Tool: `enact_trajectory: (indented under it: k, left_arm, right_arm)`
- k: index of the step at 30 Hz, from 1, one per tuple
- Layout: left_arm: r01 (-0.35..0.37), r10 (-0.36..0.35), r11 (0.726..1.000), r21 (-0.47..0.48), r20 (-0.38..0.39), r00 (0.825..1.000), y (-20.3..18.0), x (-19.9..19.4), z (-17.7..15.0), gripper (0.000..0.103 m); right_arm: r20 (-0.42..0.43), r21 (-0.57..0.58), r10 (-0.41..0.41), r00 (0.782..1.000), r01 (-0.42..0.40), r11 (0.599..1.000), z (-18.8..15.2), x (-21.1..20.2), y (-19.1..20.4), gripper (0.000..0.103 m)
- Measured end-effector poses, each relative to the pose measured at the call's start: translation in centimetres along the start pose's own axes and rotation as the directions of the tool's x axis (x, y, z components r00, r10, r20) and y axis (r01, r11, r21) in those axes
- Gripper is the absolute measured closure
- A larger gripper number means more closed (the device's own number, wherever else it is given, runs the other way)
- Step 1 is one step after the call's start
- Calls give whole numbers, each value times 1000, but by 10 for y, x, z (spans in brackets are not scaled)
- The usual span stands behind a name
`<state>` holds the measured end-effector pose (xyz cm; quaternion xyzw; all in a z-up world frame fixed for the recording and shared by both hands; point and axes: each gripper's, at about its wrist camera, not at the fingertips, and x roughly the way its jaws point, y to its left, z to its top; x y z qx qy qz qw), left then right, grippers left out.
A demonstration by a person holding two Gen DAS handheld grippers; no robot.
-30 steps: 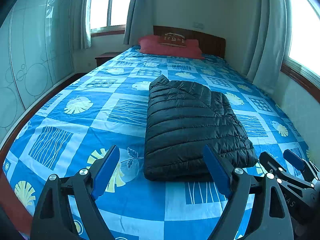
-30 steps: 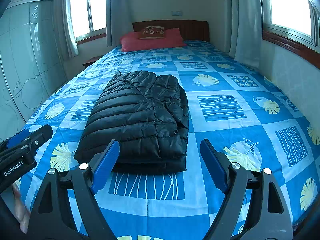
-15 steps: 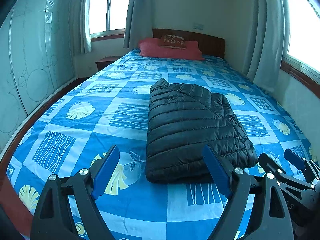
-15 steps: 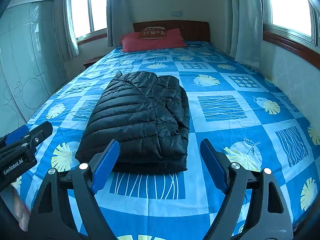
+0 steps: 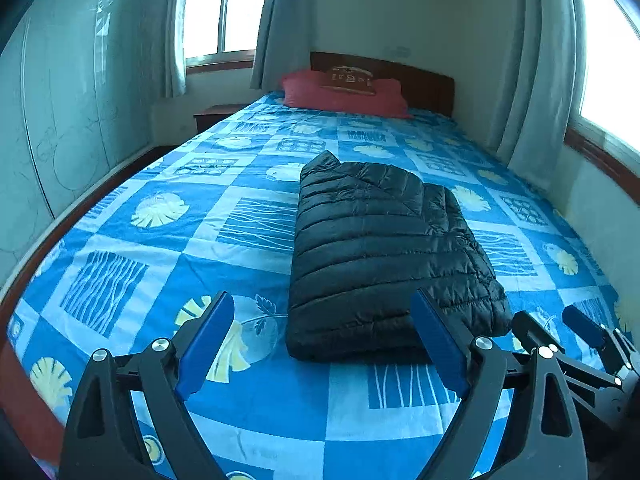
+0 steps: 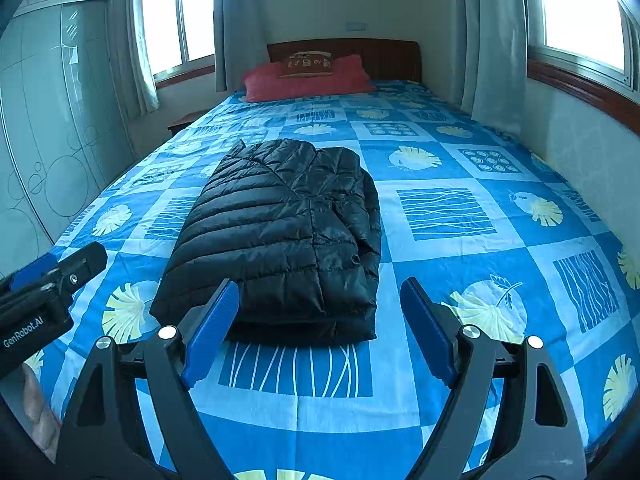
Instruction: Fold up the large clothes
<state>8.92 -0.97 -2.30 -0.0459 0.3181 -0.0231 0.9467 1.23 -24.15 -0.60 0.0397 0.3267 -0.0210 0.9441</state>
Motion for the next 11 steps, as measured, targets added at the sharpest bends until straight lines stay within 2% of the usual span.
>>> enact_trajectory:
  k: [4,7,11]
  left_arm:
    - [5,-5,999,36,-5,1000,-3,3,-1,15]
    - [-36,35,998,47,19,999,-3,5,-2,15]
    - [-40,41,999,35,-24,999,5,19,-2,15]
  right_arm:
    - [-2,2,2,1000,-2,1000,0,3,-2,20]
    - [-3,6,1,1000,-1,1000,-1,5,-7,20]
    - [-6,21,-10,1000,10,1000,-1,11,-16,20]
